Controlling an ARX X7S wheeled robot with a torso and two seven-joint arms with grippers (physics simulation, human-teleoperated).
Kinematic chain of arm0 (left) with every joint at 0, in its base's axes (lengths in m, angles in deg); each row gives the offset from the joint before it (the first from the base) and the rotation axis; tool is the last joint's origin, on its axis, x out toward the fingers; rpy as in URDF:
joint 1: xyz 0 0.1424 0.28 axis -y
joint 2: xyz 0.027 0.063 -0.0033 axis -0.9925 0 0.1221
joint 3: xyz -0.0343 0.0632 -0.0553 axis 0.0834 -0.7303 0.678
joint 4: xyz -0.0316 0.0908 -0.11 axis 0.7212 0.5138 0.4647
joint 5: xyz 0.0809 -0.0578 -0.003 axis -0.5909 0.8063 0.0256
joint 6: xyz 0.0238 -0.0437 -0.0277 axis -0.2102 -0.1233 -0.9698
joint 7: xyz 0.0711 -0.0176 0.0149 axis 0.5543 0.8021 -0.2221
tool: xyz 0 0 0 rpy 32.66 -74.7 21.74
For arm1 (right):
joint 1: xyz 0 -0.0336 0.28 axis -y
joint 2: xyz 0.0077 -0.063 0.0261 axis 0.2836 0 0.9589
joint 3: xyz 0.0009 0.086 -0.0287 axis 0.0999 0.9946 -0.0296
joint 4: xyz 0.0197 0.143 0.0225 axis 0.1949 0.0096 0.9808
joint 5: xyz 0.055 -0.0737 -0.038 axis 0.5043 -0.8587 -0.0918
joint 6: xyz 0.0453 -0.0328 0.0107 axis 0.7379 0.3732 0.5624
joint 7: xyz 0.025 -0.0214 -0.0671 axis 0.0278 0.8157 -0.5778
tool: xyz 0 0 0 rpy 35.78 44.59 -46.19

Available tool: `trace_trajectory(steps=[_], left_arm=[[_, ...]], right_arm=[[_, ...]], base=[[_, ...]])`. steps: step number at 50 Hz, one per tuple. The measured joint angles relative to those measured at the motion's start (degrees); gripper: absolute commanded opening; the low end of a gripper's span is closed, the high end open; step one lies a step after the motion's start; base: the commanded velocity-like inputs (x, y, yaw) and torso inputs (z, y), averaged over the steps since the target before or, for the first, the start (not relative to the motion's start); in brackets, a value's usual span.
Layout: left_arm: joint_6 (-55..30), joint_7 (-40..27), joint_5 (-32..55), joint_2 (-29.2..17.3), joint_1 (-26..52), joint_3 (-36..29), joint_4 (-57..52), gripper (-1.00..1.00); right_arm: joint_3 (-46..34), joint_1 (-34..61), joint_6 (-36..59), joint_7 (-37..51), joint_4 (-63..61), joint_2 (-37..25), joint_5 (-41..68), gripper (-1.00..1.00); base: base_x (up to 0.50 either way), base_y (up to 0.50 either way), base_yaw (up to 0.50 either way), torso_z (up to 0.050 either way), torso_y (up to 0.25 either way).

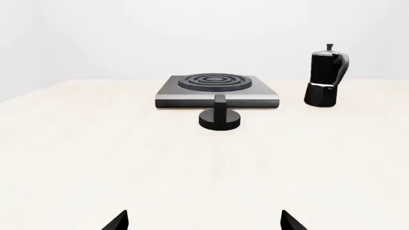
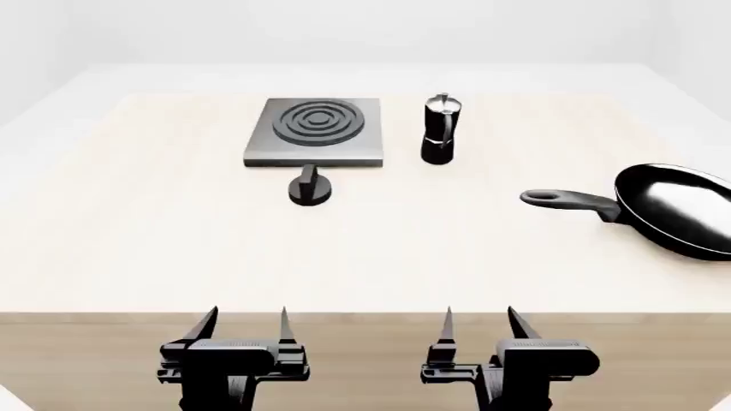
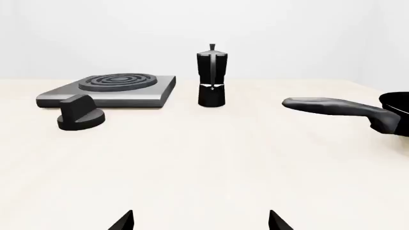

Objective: Put the frying pan on the stove.

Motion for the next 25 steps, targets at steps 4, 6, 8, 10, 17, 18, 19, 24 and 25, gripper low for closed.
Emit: trace_trajectory(steps=[4, 6, 8, 10, 17, 18, 19, 24, 25], left_arm=[[-0.1, -1.3, -1.4, -0.4, -0.1, -0.6, -0.8, 1.0], [-0.5, -2.1, -2.1, -0.7, -0.3, -1.0, -1.8, 1.0], [-1.1, -2.7, -2.8, -1.1, -0.5, -1.3, -3.1, 1.0], [-1.8, -3.3, -3.3, -1.4, -0.7, -1.5, -4.6, 1.0], [-4.2, -4.8, -4.5, -2.6, -1.5, -2.4, -9.7, 1.0], [-4.5, -5.0, -4.6, -2.7, -1.6, -2.5, -10.4, 1.0], [-4.8, -5.1, -4.7, -2.8, -1.7, -2.7, -11.0, 1.0], [-5.9, -5.8, -4.9, -3.5, -2.0, -3.2, -13.6, 1.0], [-6.1, -5.9, -4.9, -3.6, -2.0, -3.3, -14.0, 1.0]], right_arm=[[-0.5, -0.1, 1.0, 0.6, -1.5, -0.3, 0.4, 1.0], [-0.8, -0.2, 1.7, 1.0, -2.8, -0.6, 0.4, 1.0], [-1.2, -0.3, 2.5, 1.5, -4.4, -0.9, 0.4, 1.0], [-1.6, -0.5, 3.5, 2.0, -6.4, -1.2, 0.5, 1.0], [-2.7, -1.3, 6.9, 3.2, -13.3, -2.3, 1.1, 1.0], [-2.9, -1.4, 7.3, 3.3, -14.2, -2.5, 1.2, 1.0], [-3.0, -1.4, 7.8, 3.5, -15.1, -2.6, 1.3, 1.0], [-3.7, -1.7, 9.4, 4.1, -18.5, -3.2, 1.7, 1.0], [-3.8, -1.8, 9.6, 4.3, -19.0, -3.4, 1.8, 1.0]], base=[[0.0, 0.0, 0.0, 0.0, 0.0], [0.0, 0.0, 0.0, 0.0, 0.0], [0.0, 0.0, 0.0, 0.0, 0.0], [0.0, 0.0, 0.0, 0.0, 0.0], [0.03, 0.0, 0.0, 0.0, 0.0], [0.15, 0.0, 0.0, 0.0, 0.0], [0.15, 0.0, 0.0, 0.0, 0.0], [0.18, 0.0, 0.0, 0.0, 0.0], [0.24, 0.0, 0.0, 0.0, 0.0]])
